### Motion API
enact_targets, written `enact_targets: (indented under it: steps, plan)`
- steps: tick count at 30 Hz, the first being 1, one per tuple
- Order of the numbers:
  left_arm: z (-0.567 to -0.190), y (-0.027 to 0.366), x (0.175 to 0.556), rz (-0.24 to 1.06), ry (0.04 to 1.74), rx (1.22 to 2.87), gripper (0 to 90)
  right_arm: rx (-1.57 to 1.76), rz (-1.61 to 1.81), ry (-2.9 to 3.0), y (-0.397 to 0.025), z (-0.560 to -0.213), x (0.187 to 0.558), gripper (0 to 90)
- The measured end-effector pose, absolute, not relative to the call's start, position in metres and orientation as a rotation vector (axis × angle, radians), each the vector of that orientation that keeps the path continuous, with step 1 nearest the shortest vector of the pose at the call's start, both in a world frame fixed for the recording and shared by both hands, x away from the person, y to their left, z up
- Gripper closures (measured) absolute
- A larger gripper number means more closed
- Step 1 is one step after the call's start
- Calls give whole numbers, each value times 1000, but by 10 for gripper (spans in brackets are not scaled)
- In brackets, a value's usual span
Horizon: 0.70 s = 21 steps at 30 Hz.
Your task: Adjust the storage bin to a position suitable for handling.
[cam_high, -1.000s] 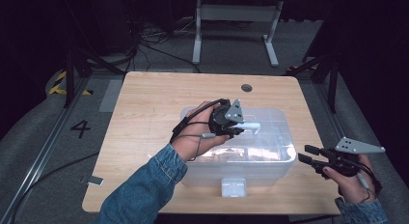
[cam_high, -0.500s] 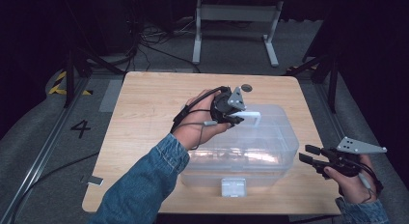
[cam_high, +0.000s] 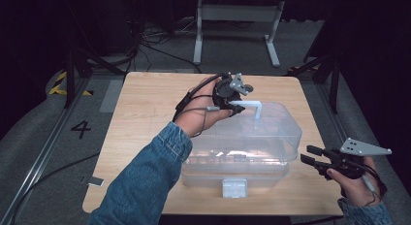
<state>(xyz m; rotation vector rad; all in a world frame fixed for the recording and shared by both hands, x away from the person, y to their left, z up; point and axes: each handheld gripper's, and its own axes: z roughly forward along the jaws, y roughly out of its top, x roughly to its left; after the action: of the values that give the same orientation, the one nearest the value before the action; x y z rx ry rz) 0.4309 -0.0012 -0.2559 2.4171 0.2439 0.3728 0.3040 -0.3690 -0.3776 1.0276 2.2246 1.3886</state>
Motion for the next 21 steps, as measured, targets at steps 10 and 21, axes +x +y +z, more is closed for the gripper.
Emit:
enact_targets:
  steps: [10,21]
  plan:
    - [-249,-4,450,382,286,2437,702,976,1423,2239,-362,-368,297,587]
    - [-246,-6,467,365,318,2447,695,907,1438,2263,-352,-358,291,614]
